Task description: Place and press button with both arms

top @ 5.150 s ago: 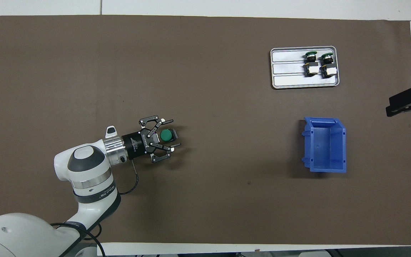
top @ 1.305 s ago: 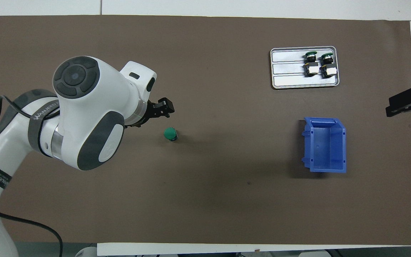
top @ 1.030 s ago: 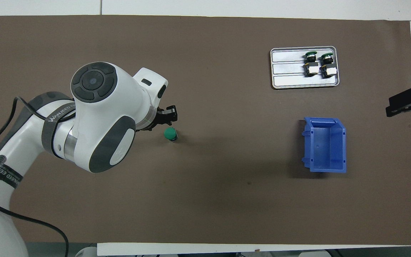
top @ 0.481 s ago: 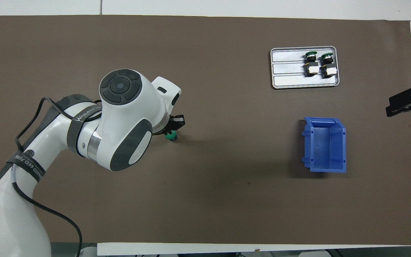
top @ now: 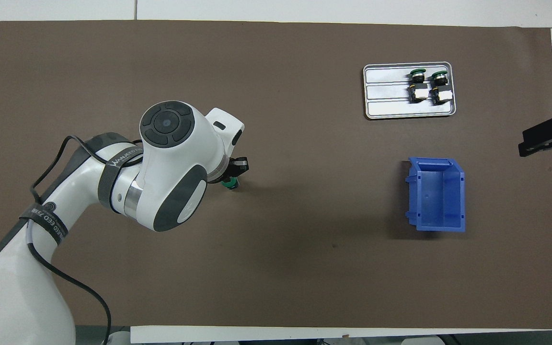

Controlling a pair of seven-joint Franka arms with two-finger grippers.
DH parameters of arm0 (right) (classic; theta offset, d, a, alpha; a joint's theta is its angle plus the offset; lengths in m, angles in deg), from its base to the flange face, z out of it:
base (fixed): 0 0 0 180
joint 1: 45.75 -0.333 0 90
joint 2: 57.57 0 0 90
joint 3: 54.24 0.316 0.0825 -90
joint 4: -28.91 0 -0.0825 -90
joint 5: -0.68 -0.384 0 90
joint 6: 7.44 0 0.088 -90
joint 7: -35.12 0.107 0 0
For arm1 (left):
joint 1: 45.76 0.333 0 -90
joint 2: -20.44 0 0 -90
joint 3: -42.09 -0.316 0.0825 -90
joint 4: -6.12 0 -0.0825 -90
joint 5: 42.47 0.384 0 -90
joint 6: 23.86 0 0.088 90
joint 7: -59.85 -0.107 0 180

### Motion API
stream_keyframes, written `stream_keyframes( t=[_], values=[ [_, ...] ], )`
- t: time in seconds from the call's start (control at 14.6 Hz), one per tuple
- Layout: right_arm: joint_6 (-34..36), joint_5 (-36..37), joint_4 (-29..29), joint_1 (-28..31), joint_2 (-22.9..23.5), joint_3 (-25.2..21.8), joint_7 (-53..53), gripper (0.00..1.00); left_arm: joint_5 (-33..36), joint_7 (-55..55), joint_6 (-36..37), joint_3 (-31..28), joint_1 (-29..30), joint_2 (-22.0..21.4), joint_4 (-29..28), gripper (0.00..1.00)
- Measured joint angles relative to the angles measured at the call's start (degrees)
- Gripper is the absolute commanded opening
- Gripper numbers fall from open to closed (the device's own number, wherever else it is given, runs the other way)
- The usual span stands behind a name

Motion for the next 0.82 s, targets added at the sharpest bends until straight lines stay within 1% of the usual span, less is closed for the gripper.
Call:
stream_keyframes(
  t=[0.62, 0.82],
  values=[
    [0.0, 0.0, 0.0, 0.0, 0.0, 0.0, 0.0, 0.99, 0.0, -0.1, -4.1, -0.1, 0.0, 0.0, -2.7, 0.00],
    [0.0, 0.0, 0.0, 0.0, 0.0, 0.0, 0.0, 0.99, 0.1, -0.2, -4.4, -0.1, 0.0, 0.0, -3.0, 0.00]
  ],
)
